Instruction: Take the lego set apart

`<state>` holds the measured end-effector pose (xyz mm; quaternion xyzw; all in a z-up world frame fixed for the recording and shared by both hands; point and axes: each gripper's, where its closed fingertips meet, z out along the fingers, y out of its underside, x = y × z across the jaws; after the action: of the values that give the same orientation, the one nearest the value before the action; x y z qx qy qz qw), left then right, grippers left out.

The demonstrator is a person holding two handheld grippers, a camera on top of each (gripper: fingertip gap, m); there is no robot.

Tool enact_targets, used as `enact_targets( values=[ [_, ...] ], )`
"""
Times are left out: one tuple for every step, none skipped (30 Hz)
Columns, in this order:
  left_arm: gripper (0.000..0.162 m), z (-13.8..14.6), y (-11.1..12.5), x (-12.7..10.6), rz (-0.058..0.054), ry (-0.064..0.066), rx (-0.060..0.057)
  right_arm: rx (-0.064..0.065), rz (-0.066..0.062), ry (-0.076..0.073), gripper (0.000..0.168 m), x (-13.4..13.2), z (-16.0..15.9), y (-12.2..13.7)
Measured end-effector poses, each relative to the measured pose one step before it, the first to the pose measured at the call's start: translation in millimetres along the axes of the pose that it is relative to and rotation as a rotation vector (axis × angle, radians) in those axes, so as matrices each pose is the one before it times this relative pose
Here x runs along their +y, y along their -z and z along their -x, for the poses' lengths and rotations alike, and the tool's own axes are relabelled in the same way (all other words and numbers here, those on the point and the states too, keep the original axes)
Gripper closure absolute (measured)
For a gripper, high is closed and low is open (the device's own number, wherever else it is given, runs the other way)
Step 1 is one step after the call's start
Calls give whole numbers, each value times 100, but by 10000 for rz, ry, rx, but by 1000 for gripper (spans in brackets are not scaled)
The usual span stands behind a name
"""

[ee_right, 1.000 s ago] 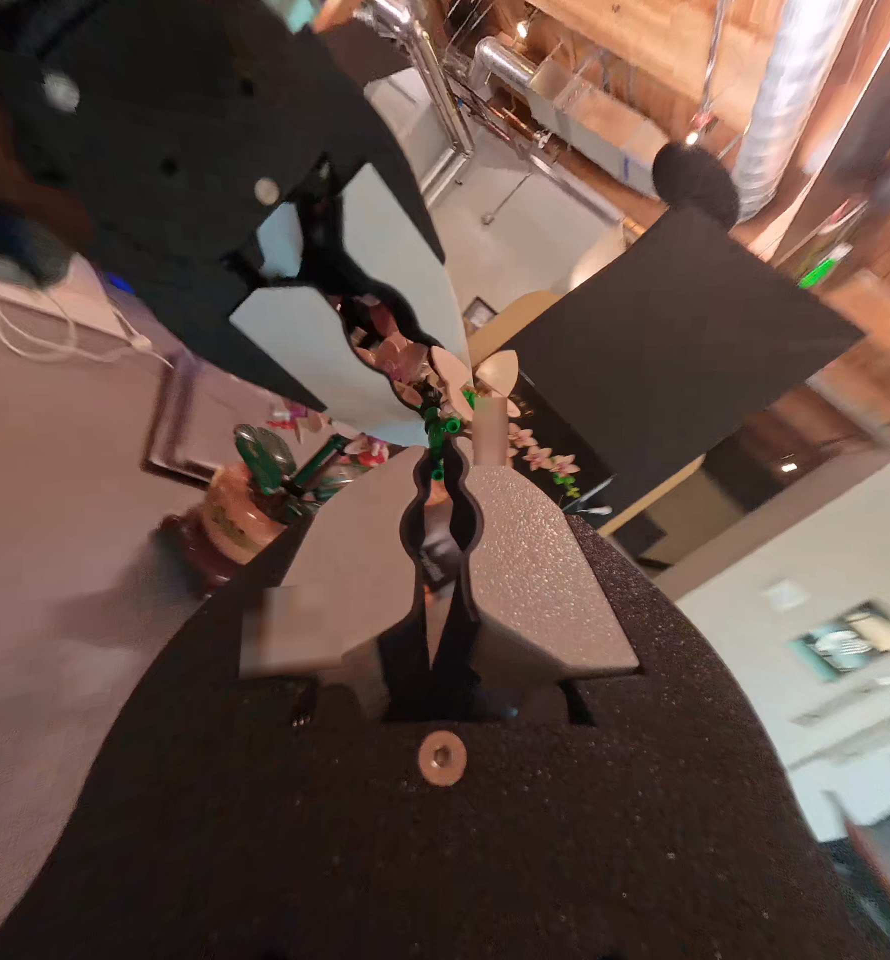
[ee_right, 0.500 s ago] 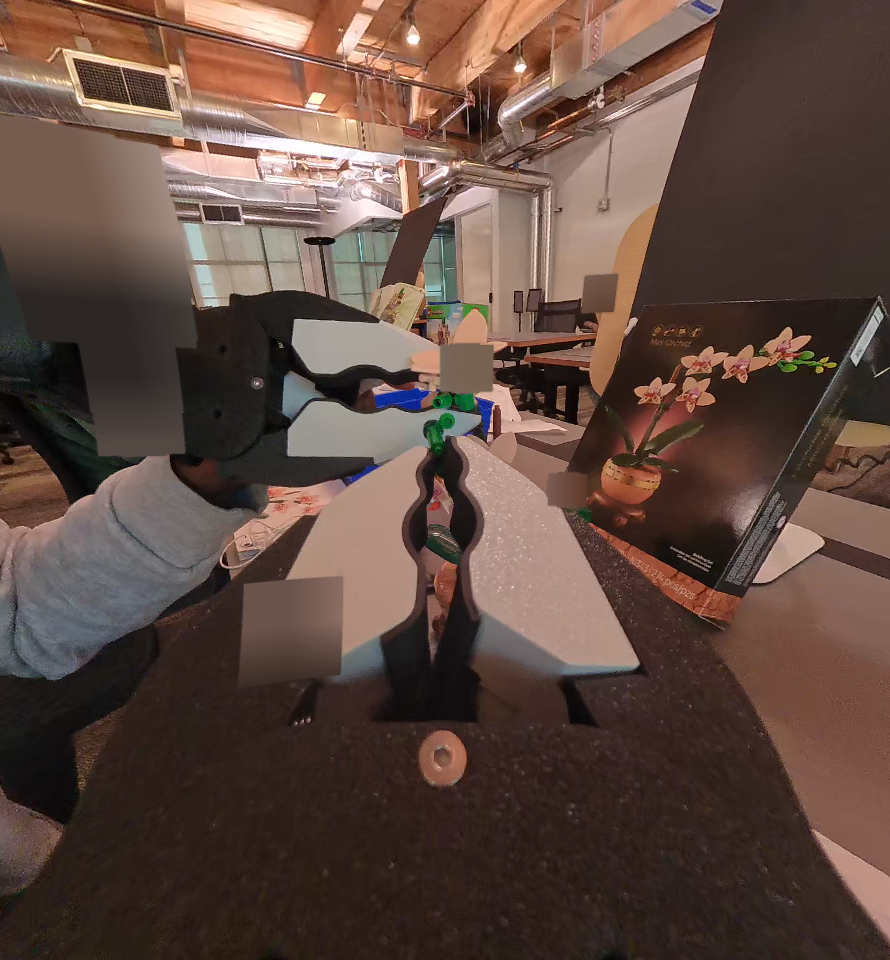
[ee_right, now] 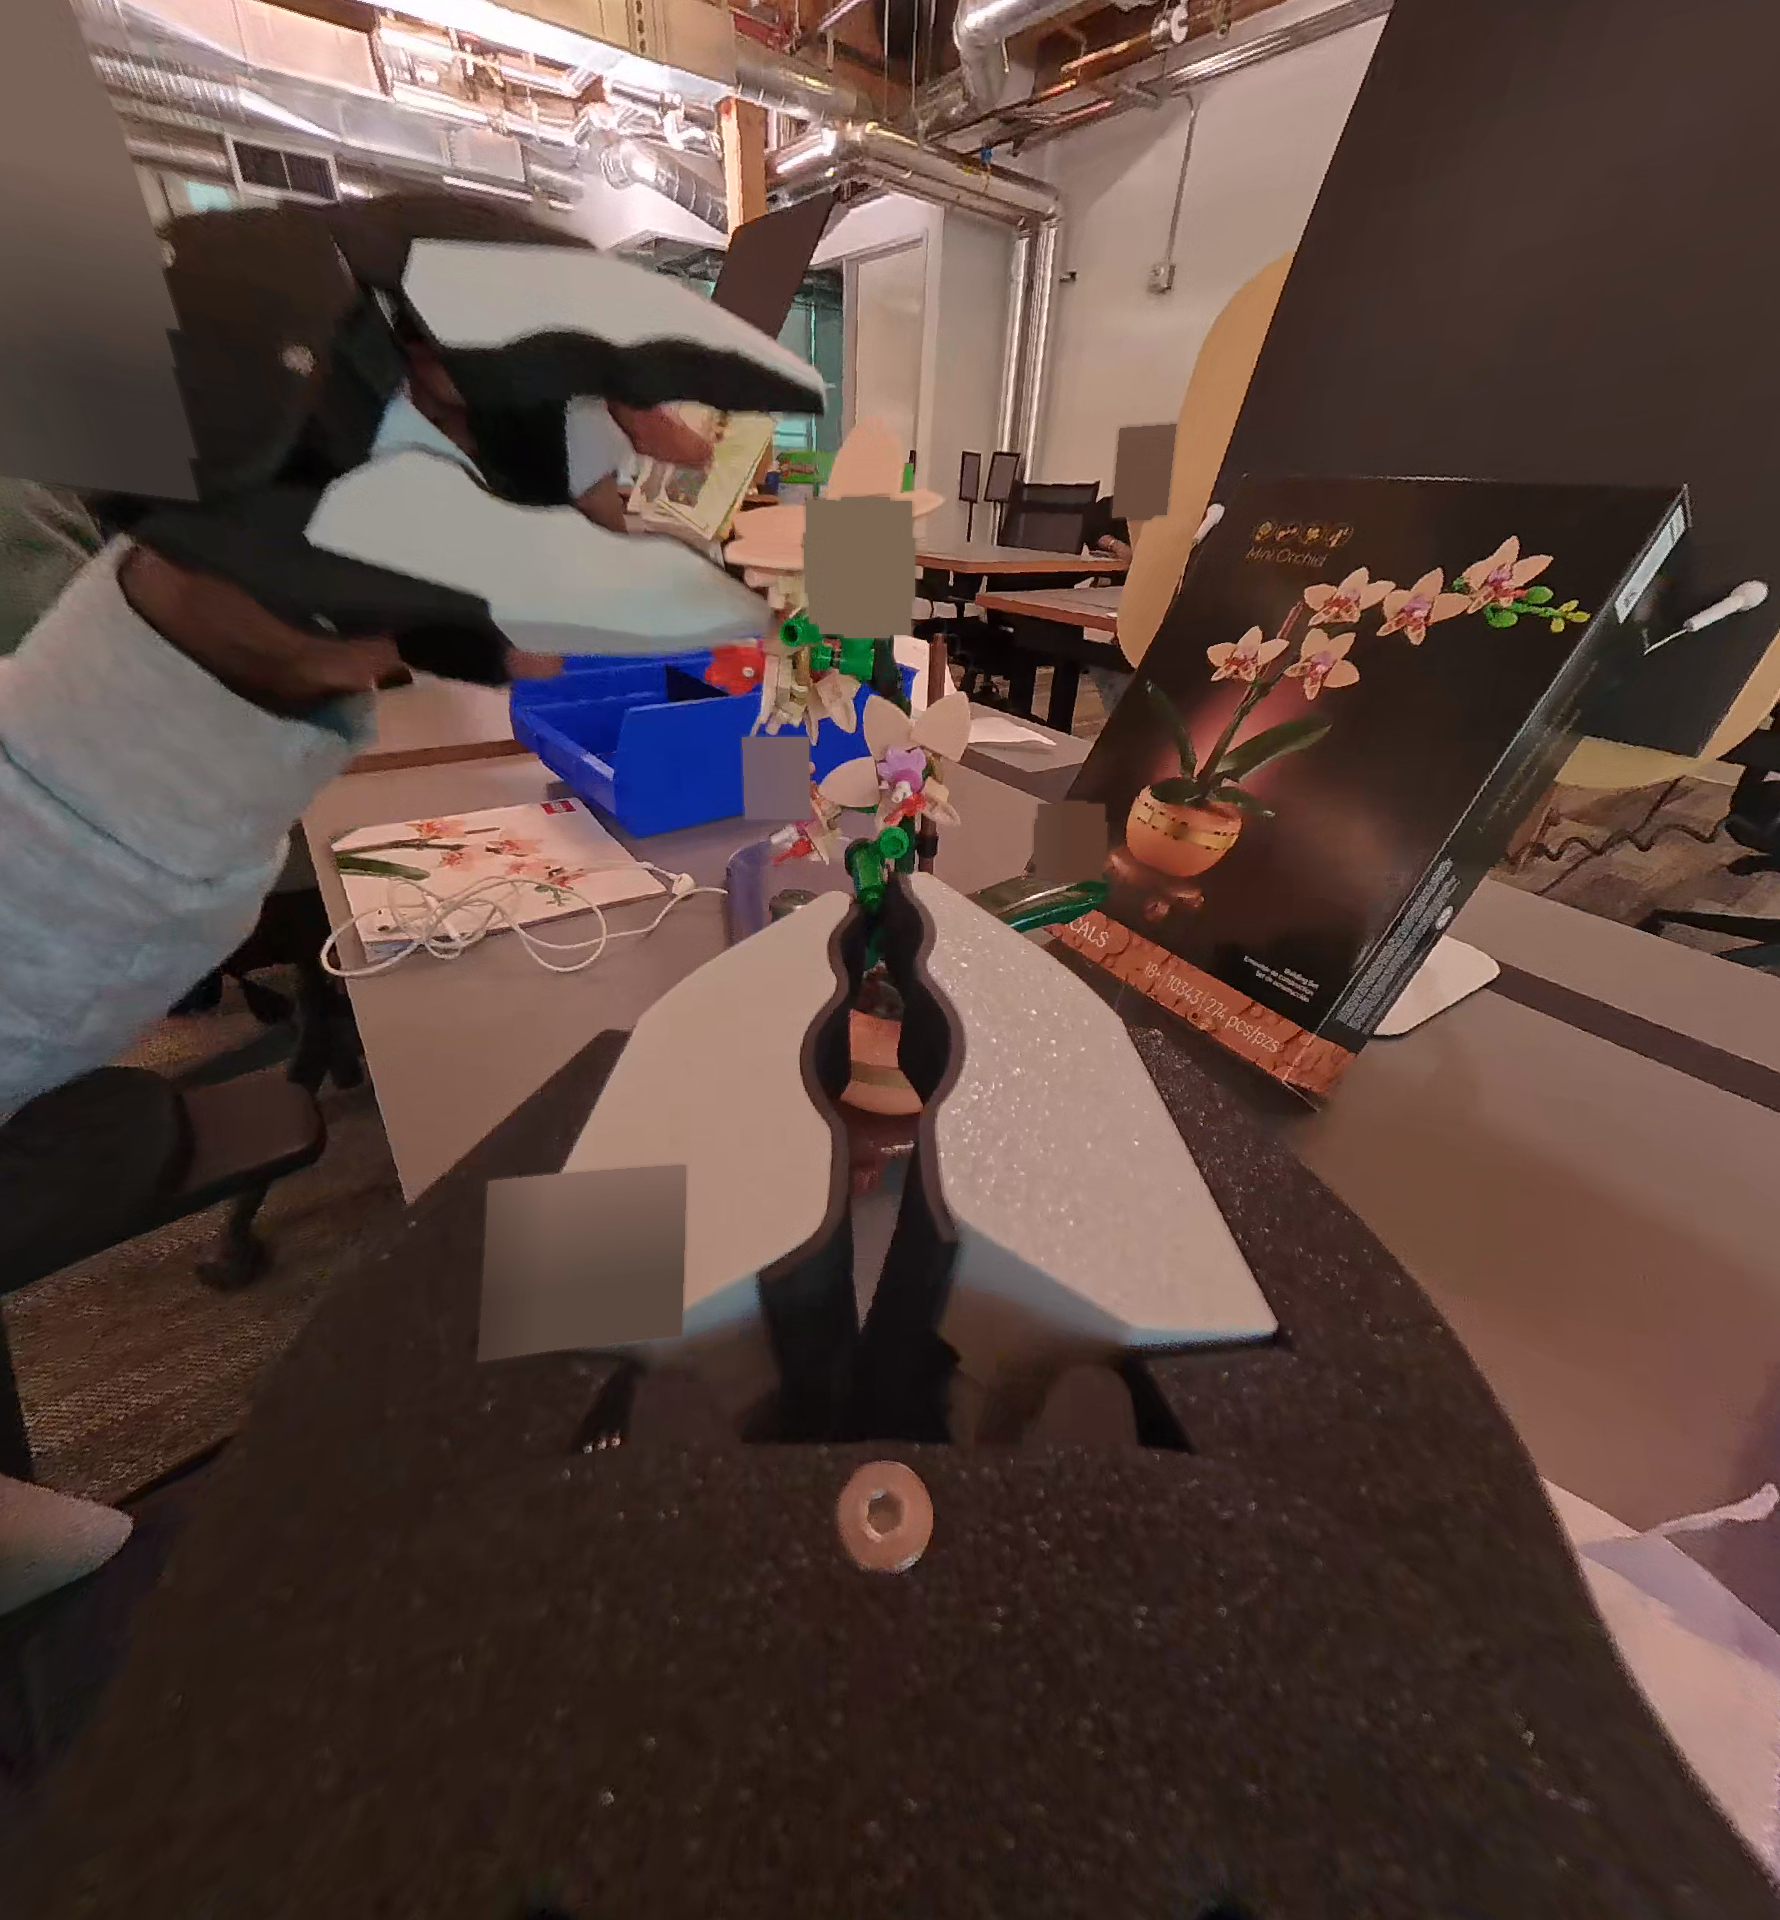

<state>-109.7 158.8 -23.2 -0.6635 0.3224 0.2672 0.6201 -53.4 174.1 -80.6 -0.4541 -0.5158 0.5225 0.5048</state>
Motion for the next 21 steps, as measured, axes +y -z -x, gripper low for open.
enact_targets(
  values=[
    [113,332,562,39,-57,211,39,14,112,84,166,268,8,-39],
    [114,296,707,61,-76,244,89,-24,94,60,166,262,67,-32],
    [115,562,935,-79,-111,290,36,-31,82,33,166,256,78,-30],
    [116,683,950,12,-119,351,-99,-71,106,10,166,319,123,-72],
    [117,577,1031,149,-97,358,-154,-102,98,-1,166,337,163,-78],
    [118,634,1110,302,-50,355,-162,-77,65,-16,165,334,142,-104],
    [119,495,1082,468,4,365,-123,-52,61,-32,166,347,129,-120],
    [121,359,1049,614,72,409,-74,-159,64,-21,166,357,295,-172],
    [123,-136,891,780,114,489,89,-241,5,5,165,296,453,-195],
    [126,-526,638,1003,16,690,283,-210,-68,18,165,209,444,-227],
    [130,-1239,351,1001,-137,893,631,-190,-55,-57,165,239,399,-260],
    [133,-1701,3,1005,-285,1126,879,-275,-25,-133,165,271,475,-290],
    [135,-1592,-335,1121,-349,1249,851,-348,-68,-155,165,206,555,-312],
    [135,-1201,-533,1247,-321,1158,702,-375,-142,-154,165,90,595,-283],
    [135,-660,-634,1489,-151,898,497,-348,-201,-154,165,-25,549,-249],
    [135,-281,-649,1485,62,527,320,-329,-189,-168,165,-39,520,-192],
    [135,-174,-655,1164,32,245,231,-292,-114,-177,165,21,454,-163],
    [134,-103,-580,582,-136,134,151,-232,-8,-121,165,106,390,-137],
    [134,-383,-444,100,-280,168,275,-185,73,-24,165,191,356,-127],
    [133,-525,-404,-10,-209,251,396,-94,107,37,165,197,242,-121],
    [133,-489,-306,50,-57,211,367,-129,90,53,165,152,279,-104]
  ],
)
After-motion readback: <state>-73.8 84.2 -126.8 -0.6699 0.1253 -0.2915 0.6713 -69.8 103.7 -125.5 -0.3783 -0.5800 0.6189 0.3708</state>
